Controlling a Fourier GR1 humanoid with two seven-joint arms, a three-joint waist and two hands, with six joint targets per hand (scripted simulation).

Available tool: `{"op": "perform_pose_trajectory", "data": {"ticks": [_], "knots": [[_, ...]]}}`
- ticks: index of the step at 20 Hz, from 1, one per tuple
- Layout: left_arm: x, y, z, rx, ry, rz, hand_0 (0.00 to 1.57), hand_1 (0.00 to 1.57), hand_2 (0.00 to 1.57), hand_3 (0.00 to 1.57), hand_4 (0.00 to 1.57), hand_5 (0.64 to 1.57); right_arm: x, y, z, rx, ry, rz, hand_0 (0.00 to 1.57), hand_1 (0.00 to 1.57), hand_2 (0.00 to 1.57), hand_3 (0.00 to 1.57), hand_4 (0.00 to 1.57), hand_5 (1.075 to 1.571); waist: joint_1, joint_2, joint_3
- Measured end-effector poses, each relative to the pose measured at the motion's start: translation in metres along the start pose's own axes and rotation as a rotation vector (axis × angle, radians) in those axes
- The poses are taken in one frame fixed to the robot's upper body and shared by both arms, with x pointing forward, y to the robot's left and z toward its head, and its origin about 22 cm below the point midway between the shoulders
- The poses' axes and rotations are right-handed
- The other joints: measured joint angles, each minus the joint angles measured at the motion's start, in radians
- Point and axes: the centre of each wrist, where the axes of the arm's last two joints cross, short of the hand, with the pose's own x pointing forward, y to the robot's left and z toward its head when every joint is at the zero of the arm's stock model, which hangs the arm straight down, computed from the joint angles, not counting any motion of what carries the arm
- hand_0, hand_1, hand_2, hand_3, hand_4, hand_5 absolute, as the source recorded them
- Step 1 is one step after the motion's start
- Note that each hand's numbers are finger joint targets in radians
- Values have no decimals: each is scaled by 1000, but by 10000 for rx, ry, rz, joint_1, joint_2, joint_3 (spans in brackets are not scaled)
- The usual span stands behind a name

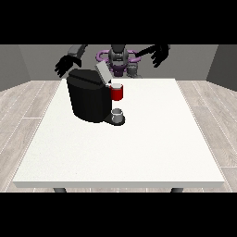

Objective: Insert the coffee pod into the coffee machine and close the lid

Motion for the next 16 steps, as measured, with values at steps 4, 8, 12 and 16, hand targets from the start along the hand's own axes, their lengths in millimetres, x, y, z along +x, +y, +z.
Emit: {"op": "perform_pose_trajectory", "data": {"ticks": [4, 8, 12, 16], "knots": [[-37, -16, 22, 118, 332, 1316, 0, 0, 0, 0, 227, 1571, 3, -10, 3, 25, -66, 368, 0, 0, 0, 0, 366, 1571, 401, -622, 2], [-67, -33, 45, 384, 958, 2349, 0, 0, 0, 0, 0, 1571, 13, -11, 5, 760, -179, 616, 0, 0, 0, 0, 289, 1571, 580, -1210, 3], [-83, -37, 60, 573, 1322, 3013, 0, 0, 0, 0, 0, 1571, 43, -1, -3, 1621, -692, 697, 0, 0, 0, 0, 0, 1571, 654, -1465, 3], [-87, -48, 68, 321, 1322, 3766, 0, 0, 0, 0, 140, 1571, 61, -2, -12, 1941, -1065, 782, 0, 0, 0, 0, 0, 1571, 1194, -1617, 3]]}}
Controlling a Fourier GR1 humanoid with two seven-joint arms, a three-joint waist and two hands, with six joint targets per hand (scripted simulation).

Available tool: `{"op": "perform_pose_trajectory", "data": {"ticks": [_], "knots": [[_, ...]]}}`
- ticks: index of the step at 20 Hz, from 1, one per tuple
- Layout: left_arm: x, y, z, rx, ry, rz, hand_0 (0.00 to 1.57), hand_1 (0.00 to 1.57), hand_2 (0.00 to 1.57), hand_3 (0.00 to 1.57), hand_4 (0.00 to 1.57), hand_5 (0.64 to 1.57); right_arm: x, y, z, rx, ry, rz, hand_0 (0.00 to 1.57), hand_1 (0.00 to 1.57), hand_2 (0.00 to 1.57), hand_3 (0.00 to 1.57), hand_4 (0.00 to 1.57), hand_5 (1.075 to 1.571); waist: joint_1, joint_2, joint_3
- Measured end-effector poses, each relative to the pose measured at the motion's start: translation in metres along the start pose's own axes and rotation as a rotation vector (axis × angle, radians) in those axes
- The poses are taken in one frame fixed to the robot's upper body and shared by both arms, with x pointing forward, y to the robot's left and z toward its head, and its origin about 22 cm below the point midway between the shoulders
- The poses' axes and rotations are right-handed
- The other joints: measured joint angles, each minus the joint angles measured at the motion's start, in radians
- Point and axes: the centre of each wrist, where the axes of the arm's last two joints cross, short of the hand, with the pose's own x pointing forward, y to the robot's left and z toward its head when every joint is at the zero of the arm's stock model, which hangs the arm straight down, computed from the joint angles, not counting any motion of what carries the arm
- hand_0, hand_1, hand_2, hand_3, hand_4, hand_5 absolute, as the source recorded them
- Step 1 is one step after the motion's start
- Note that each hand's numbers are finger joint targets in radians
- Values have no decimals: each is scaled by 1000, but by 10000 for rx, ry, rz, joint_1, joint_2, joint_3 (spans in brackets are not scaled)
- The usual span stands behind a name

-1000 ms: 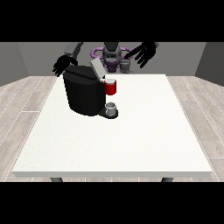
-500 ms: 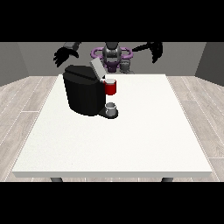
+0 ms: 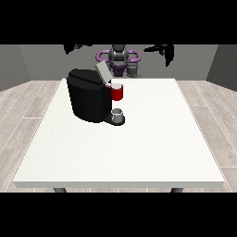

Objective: Insert the coffee pod into the coffee machine and close the lid

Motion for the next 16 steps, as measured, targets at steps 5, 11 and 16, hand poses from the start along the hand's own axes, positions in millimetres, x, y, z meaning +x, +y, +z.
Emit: {"op": "perform_pose_trajectory", "data": {"ticks": [5, 11, 16], "knots": [[-7, -4, 12, -78, -182, 417, 0, 0, 0, 0, 88, 1571, 19, 15, -11, 693, -427, 137, 0, 0, 0, 0, 0, 1571, 390, 229, 2], [-10, -16, 27, -83, -438, 649, 0, 0, 0, 0, 0, 1571, 33, 27, -22, 1392, -838, 512, 0, 0, 0, 0, 0, 1571, 651, 586, 2], [-5, -17, 40, 191, -510, 834, 0, 0, 0, 0, 0, 1571, 37, 39, -26, 1851, -928, 563, 0, 0, 0, 0, 0, 1571, 690, 895, 3]]}}
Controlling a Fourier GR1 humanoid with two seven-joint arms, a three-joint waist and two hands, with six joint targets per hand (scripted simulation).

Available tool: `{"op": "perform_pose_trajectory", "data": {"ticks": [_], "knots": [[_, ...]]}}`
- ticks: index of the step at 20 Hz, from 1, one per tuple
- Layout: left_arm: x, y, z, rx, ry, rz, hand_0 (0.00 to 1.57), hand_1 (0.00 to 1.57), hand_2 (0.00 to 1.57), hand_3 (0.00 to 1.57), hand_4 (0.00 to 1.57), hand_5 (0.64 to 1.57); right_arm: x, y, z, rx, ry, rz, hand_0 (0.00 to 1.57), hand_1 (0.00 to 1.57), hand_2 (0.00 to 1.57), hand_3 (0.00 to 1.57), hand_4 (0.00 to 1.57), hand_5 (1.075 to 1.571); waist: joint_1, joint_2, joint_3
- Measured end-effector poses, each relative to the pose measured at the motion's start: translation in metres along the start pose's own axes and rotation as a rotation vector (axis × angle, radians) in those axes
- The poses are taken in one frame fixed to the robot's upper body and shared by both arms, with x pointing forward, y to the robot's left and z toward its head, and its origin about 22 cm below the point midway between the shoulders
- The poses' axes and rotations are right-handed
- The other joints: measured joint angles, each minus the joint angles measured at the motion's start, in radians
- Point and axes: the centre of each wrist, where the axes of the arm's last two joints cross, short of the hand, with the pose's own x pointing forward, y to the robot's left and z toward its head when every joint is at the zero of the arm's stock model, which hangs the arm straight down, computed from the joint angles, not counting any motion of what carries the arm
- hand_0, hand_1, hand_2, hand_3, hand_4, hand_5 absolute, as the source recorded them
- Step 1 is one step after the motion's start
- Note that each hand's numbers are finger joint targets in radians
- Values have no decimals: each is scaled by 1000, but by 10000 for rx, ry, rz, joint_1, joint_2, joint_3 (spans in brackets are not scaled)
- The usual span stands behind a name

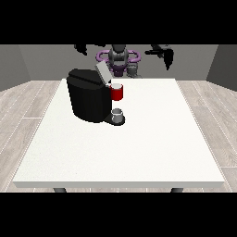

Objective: Insert the coffee pod into the coffee machine and close the lid

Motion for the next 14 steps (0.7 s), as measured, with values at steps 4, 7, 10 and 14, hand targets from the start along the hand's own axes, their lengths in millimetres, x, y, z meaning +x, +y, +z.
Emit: {"op": "perform_pose_trajectory", "data": {"ticks": [4, 7, 10, 14], "knots": [[11, -7, 5, 100, -255, 54, 0, 0, 0, 0, 0, 1571, 3, 0, -13, 42, -94, -238, 0, 0, 0, 0, 0, 1571, 79, 438, 0], [22, -8, 7, 117, -543, -77, 0, 0, 0, 0, 0, 1571, 7, -3, -24, 49, -160, -291, 0, 0, 0, 0, 0, 1571, 120, 809, 2], [26, -5, 11, 190, -832, -191, 0, 0, 0, 0, 0, 1571, 13, -6, -35, 20, -310, -312, 0, 0, 0, 0, 0, 1571, 101, 1275, 1], [37, 0, 16, 236, -1160, -346, 0, 0, 0, 0, 0, 1571, 8, 0, -45, 104, -428, -282, 0, 0, 0, 0, 0, 1571, 66, 1629, 1]]}}
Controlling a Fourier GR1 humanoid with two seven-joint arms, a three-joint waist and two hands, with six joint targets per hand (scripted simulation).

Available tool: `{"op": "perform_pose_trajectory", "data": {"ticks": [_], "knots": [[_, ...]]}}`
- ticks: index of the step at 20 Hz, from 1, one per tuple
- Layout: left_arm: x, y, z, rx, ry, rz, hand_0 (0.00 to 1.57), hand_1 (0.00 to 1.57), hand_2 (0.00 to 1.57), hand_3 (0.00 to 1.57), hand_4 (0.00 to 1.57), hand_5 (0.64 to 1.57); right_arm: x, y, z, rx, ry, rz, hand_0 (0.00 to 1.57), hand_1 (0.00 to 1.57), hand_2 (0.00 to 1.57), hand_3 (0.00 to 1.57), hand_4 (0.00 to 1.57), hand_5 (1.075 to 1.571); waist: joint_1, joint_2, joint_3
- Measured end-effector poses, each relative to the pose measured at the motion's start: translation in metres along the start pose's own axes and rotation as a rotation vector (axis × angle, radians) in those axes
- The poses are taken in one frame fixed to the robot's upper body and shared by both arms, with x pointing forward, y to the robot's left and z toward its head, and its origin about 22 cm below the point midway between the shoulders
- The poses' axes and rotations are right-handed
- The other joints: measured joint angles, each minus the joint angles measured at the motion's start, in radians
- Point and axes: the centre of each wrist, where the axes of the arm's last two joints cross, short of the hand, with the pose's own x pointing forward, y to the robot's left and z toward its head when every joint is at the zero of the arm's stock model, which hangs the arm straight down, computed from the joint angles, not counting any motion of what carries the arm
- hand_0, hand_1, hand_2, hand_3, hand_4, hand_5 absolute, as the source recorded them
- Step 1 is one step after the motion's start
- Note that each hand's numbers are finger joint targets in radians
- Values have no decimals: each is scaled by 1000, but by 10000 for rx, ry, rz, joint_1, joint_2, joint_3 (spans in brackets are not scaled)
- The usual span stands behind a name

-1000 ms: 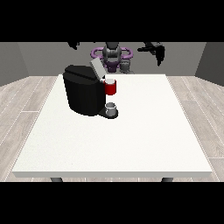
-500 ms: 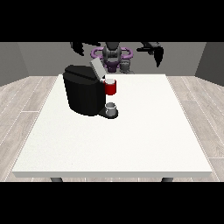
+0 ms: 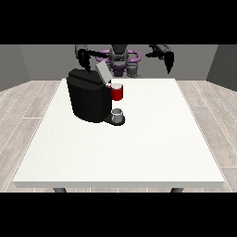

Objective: Insert the coffee pod into the coffee machine and close the lid

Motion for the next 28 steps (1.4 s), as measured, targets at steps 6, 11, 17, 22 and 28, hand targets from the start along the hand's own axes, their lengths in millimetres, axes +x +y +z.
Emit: {"op": "perform_pose_trajectory", "data": {"ticks": [6, 11, 17, 22, 28], "knots": [[6, 10, 9, 398, -93, -65, 0, 0, 0, 0, 0, 1571, 1, 7, -12, 367, 156, 201, 0, 0, 0, 0, 0, 1571, -193, 123, 0], [14, 17, 6, 402, -341, -145, 0, 0, 0, 0, 0, 1571, 6, 7, -22, 603, -196, 448, 0, 0, 0, 0, 0, 1571, -245, 412, -13], [15, 20, 4, 616, -505, -300, 0, 0, 0, 0, 0, 1571, 14, 16, -33, 664, -585, 587, 0, 0, 0, 0, 0, 1571, -277, 664, -43], [16, 20, 4, 482, -621, -364, 0, 0, 0, 0, 0, 1571, 16, 22, -38, 618, -828, 723, 0, 0, 0, 0, 0, 1571, -125, 734, -50], [16, 15, 3, 563, -579, -351, 0, 0, 0, 0, 192, 1571, 21, 23, -47, 746, -794, 729, 0, 0, 0, 0, 182, 1571, -56, 783, -21]]}}
